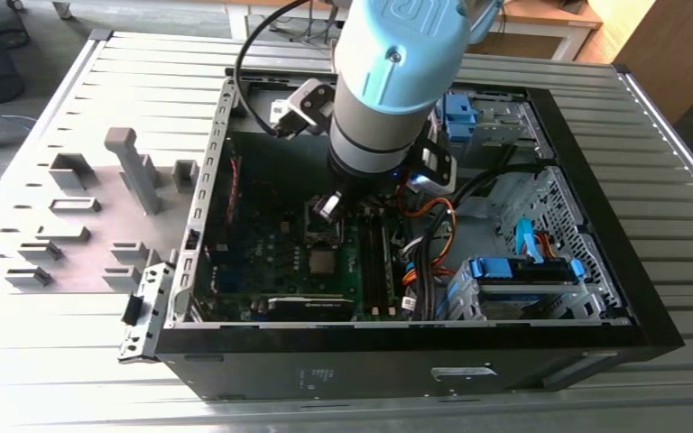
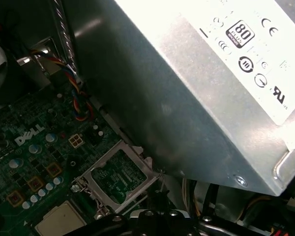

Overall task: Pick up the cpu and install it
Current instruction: 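Close the cpu cover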

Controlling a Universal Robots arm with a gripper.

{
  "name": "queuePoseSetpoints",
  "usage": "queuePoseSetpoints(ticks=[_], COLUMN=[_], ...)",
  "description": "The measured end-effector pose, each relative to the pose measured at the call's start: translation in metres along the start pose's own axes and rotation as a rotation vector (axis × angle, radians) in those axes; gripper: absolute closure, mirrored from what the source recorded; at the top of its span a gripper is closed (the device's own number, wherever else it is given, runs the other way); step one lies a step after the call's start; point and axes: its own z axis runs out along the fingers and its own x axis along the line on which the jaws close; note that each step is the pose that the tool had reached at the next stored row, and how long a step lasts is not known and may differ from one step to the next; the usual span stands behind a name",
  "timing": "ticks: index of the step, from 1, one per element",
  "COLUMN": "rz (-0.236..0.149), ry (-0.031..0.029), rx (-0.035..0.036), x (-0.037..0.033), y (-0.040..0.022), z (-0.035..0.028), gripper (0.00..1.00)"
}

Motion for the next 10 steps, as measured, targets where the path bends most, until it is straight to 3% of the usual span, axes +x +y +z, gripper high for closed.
queuePoseSetpoints(ticks=[10], rz=[-0.003], ry=[0.001], rx=[-0.0007], x=[-0.0046], y=[-0.0006], z=[0.0089], gripper=[0.89])
